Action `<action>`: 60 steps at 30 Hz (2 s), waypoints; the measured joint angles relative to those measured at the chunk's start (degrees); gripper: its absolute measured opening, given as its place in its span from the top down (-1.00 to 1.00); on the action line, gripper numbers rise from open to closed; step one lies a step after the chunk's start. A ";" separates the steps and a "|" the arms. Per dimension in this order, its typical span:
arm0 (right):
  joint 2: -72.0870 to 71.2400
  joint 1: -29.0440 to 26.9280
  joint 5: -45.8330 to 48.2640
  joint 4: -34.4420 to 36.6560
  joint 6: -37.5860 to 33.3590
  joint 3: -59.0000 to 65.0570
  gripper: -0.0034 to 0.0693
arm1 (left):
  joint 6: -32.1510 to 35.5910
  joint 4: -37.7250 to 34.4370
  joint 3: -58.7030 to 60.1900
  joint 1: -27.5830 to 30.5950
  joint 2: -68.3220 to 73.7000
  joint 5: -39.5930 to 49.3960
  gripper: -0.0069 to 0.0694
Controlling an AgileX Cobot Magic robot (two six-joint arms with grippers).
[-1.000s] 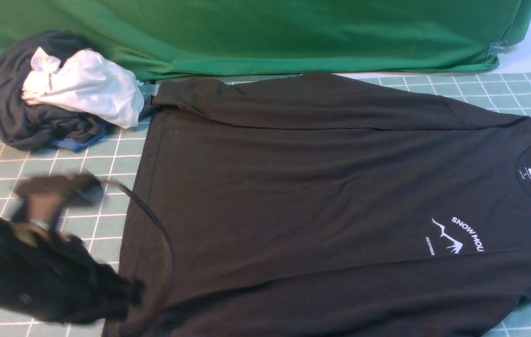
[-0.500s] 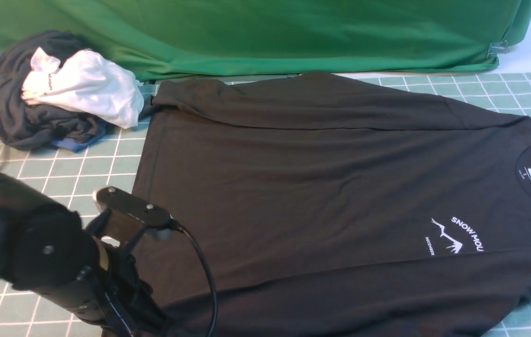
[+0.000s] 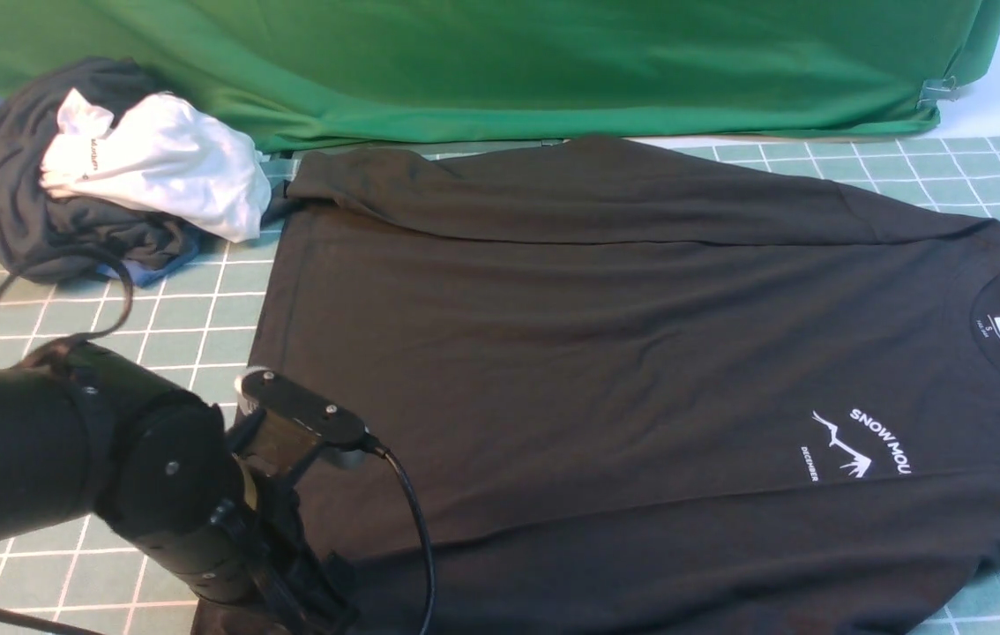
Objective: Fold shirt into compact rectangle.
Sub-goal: 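Grasp the left edge of the dark T-shirt lying flat on the table, then fold the left side of the black T-shirt inward over its body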
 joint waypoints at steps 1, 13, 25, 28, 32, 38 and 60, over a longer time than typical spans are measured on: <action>0.00 0.00 -0.01 0.30 -0.12 0.00 0.90 | 0.00 -0.46 0.00 0.00 0.63 0.13 -0.71; 0.00 0.00 -0.01 1.39 -1.80 0.00 0.90 | 0.75 -7.76 -5.45 -0.04 0.42 15.67 0.72; 0.00 0.00 -0.01 1.39 -1.85 0.00 0.87 | 0.64 -2.85 -21.45 0.57 -6.91 21.92 0.73; 0.00 0.00 0.01 1.39 -1.85 0.00 0.87 | 0.16 -1.86 -27.64 3.37 -5.85 21.25 0.73; 0.00 0.00 0.01 1.39 -1.85 0.00 0.86 | 0.07 -1.55 -34.26 8.10 -2.45 20.41 0.73; 0.00 0.00 0.01 1.41 -1.85 0.00 0.86 | 2.95 0.74 -37.68 13.16 6.23 15.60 0.73; 0.00 0.00 0.26 1.46 -1.74 0.00 0.86 | -9.27 18.22 -39.51 13.79 18.58 8.70 -0.53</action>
